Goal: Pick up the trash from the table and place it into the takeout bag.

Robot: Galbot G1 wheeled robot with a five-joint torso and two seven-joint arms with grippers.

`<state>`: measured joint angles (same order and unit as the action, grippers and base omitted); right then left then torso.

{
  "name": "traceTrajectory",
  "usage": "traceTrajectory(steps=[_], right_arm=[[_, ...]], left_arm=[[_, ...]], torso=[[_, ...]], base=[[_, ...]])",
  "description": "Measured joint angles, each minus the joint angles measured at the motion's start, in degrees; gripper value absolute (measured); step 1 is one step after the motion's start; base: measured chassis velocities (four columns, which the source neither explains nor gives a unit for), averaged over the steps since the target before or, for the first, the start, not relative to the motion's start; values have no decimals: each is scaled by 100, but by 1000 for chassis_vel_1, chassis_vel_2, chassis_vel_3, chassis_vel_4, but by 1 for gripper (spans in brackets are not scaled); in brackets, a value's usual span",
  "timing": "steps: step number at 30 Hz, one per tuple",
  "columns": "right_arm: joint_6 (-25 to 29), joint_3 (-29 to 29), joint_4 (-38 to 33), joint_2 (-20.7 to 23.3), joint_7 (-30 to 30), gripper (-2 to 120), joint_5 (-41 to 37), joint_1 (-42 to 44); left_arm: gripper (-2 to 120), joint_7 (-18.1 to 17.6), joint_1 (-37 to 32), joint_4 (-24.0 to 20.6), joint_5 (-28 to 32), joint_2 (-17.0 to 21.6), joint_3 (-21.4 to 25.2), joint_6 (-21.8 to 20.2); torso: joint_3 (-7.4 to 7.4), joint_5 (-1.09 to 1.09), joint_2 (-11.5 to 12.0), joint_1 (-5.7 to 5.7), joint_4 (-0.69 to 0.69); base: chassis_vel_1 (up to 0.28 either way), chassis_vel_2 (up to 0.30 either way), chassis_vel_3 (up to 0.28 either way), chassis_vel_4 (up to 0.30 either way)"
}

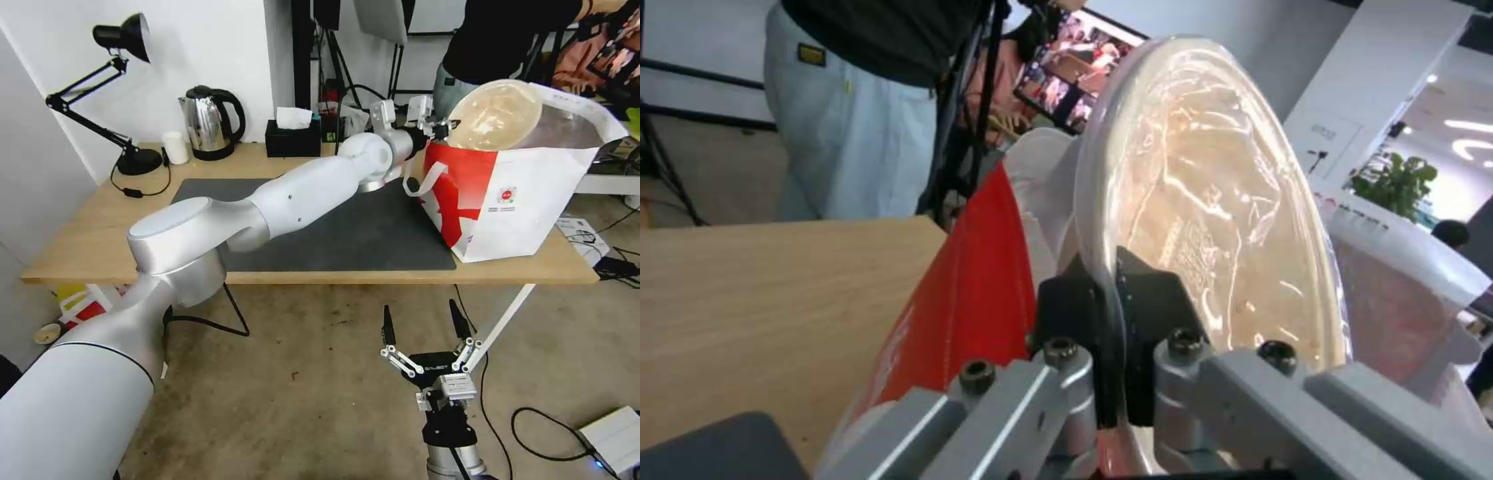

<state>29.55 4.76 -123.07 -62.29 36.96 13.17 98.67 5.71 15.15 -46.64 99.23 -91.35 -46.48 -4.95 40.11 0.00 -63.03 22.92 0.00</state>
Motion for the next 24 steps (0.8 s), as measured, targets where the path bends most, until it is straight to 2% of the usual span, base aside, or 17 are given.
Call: traceTrajectory(steps=[13, 17, 18, 22, 24], right_arm=[[0, 0, 0, 0, 0, 100, 0, 0], [0, 0, 0, 0, 0, 100, 0, 0], [0, 0, 0, 0, 0, 100, 0, 0], [0, 0, 0, 0, 0, 100, 0, 0], [0, 0, 0, 0, 0, 100, 0, 0]], left_arm=[[2, 5, -24, -28, -159, 2, -51, -20], [22, 28, -13, -98, -205, 3, -16, -117], [22, 28, -13, -98, -205, 3, -16, -117], [40, 31, 43, -151, -204, 5, 33, -150], [43, 31, 51, -160, -204, 5, 49, -153]], torso=[[0, 0, 0, 0, 0], [0, 0, 0, 0, 0], [0, 0, 0, 0, 0], [0, 0, 0, 0, 0], [0, 0, 0, 0, 0]], base=[[0, 0, 0, 0], [0, 0, 0, 0], [0, 0, 0, 0], [0, 0, 0, 0], [0, 0, 0, 0]])
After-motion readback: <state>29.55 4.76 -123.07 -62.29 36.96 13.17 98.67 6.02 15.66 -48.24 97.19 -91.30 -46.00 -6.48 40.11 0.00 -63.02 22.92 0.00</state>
